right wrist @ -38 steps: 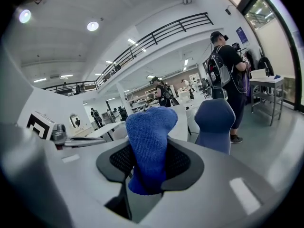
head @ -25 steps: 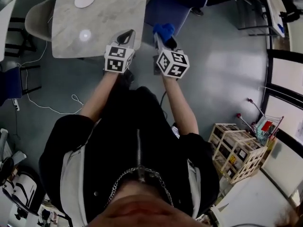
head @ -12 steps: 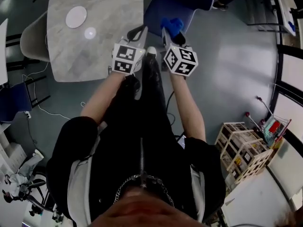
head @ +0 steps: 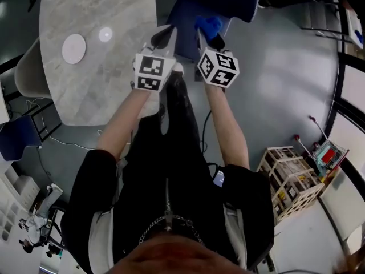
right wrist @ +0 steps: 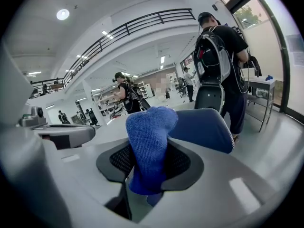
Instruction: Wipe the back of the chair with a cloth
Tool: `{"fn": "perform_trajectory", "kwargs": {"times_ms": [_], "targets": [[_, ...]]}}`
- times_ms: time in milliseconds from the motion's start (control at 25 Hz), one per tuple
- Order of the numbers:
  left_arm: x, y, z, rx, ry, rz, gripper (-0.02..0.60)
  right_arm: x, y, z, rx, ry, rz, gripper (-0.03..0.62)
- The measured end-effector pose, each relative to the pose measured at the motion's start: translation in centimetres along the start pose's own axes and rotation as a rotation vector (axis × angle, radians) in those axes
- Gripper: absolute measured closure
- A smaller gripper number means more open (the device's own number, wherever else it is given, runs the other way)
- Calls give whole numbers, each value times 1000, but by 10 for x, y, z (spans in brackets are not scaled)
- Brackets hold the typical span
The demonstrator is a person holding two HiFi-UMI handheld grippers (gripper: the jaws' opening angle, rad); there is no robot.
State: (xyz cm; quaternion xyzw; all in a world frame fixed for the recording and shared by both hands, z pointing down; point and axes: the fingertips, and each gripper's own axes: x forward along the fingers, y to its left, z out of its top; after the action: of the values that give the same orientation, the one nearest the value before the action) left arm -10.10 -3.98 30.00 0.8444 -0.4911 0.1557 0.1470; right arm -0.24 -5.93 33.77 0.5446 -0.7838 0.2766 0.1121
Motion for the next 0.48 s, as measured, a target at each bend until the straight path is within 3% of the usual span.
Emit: {"fn": "perform_trajectory", "kwargs": {"times_ms": [480], "targets": [[129, 30, 15, -9, 28, 3, 571, 109, -74, 41, -7, -3, -2, 441]]}}
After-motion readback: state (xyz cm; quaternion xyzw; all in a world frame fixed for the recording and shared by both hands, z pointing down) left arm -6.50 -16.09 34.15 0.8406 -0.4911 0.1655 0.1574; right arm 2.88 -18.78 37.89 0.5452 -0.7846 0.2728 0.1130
